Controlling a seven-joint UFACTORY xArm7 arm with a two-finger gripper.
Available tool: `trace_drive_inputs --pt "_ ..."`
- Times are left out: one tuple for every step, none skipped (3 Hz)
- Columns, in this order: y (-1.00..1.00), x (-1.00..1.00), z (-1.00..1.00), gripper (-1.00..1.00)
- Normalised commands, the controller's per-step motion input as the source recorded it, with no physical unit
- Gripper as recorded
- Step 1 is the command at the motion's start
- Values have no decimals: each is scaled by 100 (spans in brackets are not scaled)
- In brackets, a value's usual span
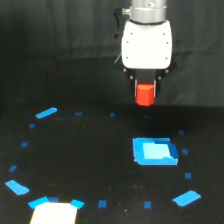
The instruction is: Pick up the red object from the table
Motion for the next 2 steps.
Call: trace_drive_inputs --pt "10 -11 100 -99" --pt "-1 -21 100 -100"
